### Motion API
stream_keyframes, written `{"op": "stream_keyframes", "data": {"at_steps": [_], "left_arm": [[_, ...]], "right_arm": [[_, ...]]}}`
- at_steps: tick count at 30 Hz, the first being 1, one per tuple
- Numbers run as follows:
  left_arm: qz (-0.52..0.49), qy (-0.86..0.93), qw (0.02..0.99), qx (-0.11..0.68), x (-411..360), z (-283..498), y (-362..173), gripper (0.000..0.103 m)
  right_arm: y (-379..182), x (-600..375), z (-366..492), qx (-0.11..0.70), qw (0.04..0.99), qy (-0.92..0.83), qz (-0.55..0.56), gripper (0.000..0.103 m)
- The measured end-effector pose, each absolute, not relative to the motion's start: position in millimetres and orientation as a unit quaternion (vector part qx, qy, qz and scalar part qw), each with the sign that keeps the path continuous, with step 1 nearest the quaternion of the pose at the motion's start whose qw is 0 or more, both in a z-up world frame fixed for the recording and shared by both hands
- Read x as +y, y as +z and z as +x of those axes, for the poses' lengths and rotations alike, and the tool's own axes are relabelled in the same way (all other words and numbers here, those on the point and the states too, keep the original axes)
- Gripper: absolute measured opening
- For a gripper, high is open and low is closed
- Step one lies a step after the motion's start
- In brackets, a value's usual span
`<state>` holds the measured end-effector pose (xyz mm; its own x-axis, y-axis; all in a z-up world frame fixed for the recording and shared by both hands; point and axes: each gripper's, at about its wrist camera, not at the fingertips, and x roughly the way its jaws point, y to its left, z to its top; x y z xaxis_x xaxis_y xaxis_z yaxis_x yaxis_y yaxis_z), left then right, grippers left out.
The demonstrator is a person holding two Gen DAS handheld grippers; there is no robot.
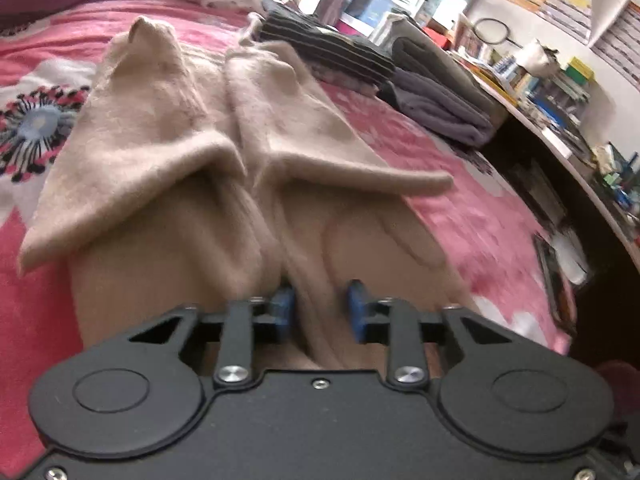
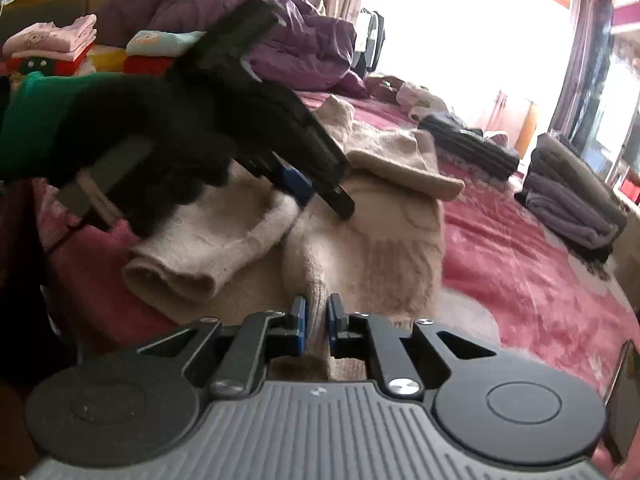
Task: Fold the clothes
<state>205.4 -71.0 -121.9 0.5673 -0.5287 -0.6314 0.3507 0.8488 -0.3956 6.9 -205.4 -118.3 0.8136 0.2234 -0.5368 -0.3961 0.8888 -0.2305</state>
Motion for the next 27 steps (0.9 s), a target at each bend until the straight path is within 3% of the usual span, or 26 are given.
{"op": "stream_keyframes", "data": {"at_steps": [5,7,10,12,13,14,20,24,27], "left_arm": [[-0.075,-0.291,0.894,0.331,-86.7,205.3,-91.3,0.010],[-0.077,-0.284,0.884,0.363,-84.3,215.1,-106.6,0.010],[-0.083,-0.278,0.871,0.397,-80.0,226.0,-120.5,0.012],[-0.089,-0.280,0.871,0.394,-76.4,226.2,-112.8,0.018],[-0.103,-0.279,0.871,0.391,-72.6,227.4,-111.0,0.034],[-0.117,-0.277,0.871,0.388,-68.7,228.6,-109.4,0.044],[-0.087,-0.269,0.908,0.309,-67.4,219.8,-73.9,0.042],[0.031,-0.248,0.911,0.327,-88.0,227.8,-90.6,0.042],[0.102,-0.231,0.908,0.335,-100.1,233.4,-101.2,0.034]], "right_arm": [[-120.7,-194.9,3.0,0.238,0.938,0.163,-0.192,0.013],[-126.4,-193.2,7.5,0.259,0.931,0.172,-0.190,0.013],[-133.7,-190.5,11.7,0.286,0.921,0.188,-0.186,0.027],[-130.5,-189.0,8.2,0.287,0.916,0.206,-0.188,0.041],[-128.5,-189.3,6.1,0.288,0.914,0.215,-0.186,0.046],[-126.3,-190.3,3.7,0.288,0.913,0.223,-0.183,0.047],[-106.4,-207.5,0.2,0.256,0.933,0.230,-0.106,0.044],[-103.4,-220.6,9.6,0.233,0.948,0.212,-0.034,0.046],[-120.3,-222.6,34.8,0.283,0.932,0.227,-0.006,0.046]]}}
